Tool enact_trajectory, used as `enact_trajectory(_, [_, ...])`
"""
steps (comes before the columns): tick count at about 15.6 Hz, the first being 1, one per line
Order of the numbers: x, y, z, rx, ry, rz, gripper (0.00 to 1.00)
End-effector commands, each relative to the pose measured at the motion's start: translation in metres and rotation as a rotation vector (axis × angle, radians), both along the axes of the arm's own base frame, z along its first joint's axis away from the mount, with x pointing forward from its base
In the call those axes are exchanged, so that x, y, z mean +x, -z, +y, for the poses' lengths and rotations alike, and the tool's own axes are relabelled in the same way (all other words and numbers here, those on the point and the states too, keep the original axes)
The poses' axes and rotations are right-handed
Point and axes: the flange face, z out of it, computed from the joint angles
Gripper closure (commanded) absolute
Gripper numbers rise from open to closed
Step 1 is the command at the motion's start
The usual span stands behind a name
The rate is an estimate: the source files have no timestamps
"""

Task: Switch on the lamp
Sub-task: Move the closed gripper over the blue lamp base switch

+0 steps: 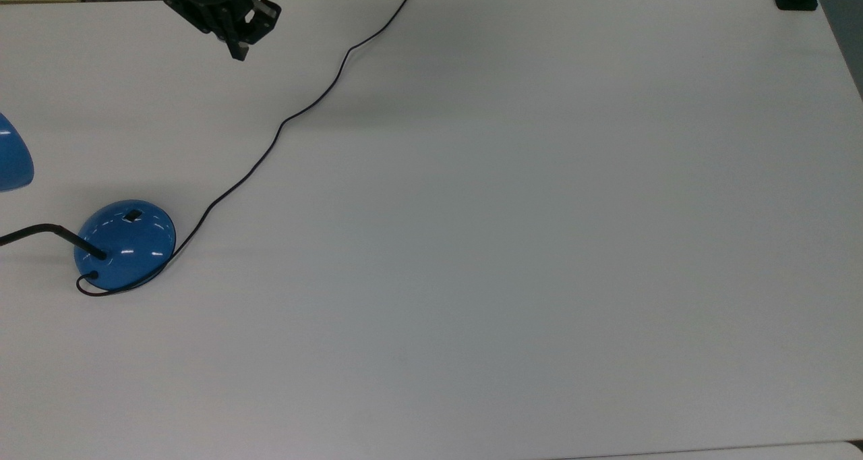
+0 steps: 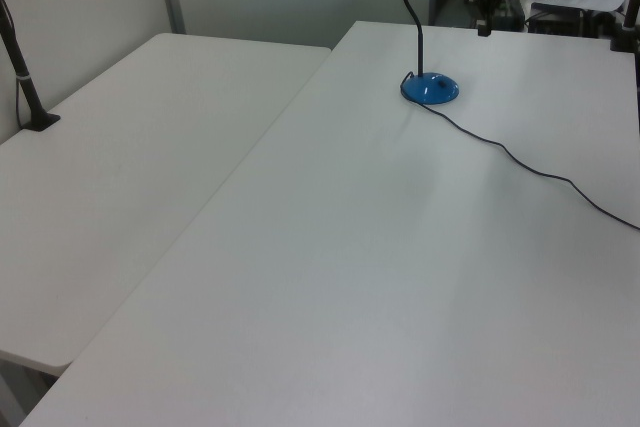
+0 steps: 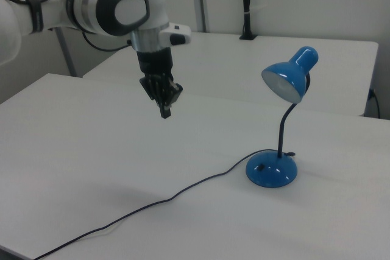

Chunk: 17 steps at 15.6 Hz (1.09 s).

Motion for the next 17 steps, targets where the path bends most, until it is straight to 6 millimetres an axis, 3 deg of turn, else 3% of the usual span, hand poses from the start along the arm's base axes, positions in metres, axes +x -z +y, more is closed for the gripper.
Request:
enact_trajectory(1, [-0.014,0.016,-0.021,-0.005,0.03,-0.001,1.0])
enact_trajectory(6, [-0.03,0.041,-0.063,0.009,0.108,-0.006,1.0])
enact_trajectory(10, [-0.038,0.079,-0.078,0.01,0.134,-0.025,1.0])
enact_trajectory(13, [-0.032,0.091,-0.09,-0.009,0.148,-0.09,1.0])
enact_trajectory(17, [0.002,0.115,-0.117,-0.038,0.156,-0.182,1.0])
